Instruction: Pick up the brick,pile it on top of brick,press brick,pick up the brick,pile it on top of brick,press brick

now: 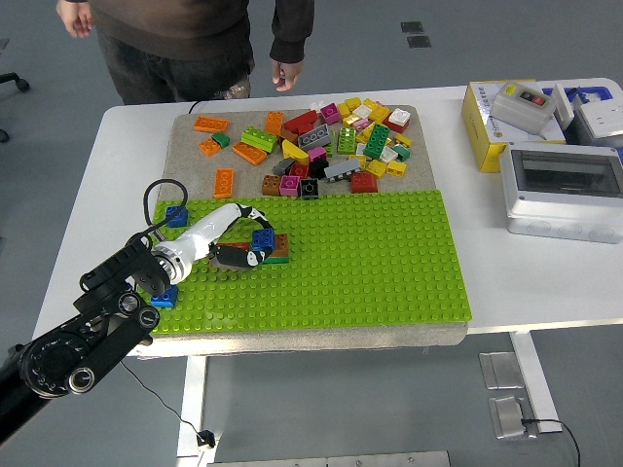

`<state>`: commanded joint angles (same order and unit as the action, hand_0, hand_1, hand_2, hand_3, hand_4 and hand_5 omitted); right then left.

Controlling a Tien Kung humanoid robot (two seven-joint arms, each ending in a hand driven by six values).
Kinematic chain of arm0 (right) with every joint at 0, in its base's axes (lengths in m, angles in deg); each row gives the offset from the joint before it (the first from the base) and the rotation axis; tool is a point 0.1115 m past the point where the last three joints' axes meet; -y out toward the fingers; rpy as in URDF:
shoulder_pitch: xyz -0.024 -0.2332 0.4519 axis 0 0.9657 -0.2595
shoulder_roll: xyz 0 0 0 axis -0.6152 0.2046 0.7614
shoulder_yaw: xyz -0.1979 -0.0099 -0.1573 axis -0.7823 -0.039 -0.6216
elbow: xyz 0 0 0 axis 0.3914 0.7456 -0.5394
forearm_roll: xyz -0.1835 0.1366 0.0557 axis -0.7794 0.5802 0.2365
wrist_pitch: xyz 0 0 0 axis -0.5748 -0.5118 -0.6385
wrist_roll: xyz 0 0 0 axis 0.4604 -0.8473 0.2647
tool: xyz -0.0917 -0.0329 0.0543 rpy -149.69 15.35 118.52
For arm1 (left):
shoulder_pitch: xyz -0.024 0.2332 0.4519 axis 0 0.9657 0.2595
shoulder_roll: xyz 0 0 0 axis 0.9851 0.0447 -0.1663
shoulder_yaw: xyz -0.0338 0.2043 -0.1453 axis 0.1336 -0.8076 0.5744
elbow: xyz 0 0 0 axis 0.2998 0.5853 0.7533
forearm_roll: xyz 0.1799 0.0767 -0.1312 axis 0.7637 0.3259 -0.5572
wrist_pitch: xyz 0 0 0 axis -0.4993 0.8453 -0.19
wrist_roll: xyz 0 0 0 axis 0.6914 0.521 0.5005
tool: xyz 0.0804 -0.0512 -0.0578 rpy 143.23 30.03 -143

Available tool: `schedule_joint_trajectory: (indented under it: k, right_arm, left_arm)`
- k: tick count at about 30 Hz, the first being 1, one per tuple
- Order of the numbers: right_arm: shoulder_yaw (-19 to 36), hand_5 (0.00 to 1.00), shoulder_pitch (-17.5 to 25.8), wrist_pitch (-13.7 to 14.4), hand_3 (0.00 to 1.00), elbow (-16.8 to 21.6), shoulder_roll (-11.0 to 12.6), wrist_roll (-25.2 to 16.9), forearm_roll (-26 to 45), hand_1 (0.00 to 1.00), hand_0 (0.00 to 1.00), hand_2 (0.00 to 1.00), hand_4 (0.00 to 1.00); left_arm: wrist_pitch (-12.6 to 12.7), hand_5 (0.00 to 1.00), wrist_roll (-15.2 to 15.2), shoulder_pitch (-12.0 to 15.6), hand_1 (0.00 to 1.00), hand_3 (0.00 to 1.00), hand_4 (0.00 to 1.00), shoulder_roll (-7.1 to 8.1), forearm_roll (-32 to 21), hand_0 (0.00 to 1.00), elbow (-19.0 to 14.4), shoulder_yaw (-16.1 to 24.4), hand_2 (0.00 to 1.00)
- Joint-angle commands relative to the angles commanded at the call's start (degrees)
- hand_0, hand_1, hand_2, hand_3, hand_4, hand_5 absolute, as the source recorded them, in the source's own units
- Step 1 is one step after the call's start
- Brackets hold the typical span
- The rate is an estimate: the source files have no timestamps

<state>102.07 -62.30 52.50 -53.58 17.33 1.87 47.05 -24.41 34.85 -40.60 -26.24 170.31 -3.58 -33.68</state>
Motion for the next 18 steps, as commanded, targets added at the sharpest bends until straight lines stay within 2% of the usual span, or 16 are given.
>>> schedule_joint_trajectory:
  k: [10,18]
  right_arm:
    - [0.0,0.998,0.0,0.0,0.843,0.0,0.1,0.0,0.1,0.664,0.731,0.646,0.657]
    - [0.0,0.998,0.1,0.0,0.843,0.0,0.1,0.0,0.1,0.664,0.731,0.645,0.656]
  left_arm:
    - [-0.1,0.177,0.0,0.4,0.936,0.571,0.68,1.04,0.3,0.998,-0.1,1.5,0.881]
    - [-0.2,0.178,0.2,0.7,0.936,0.571,0.678,1.62,-0.3,0.998,0.3,1.1,0.881]
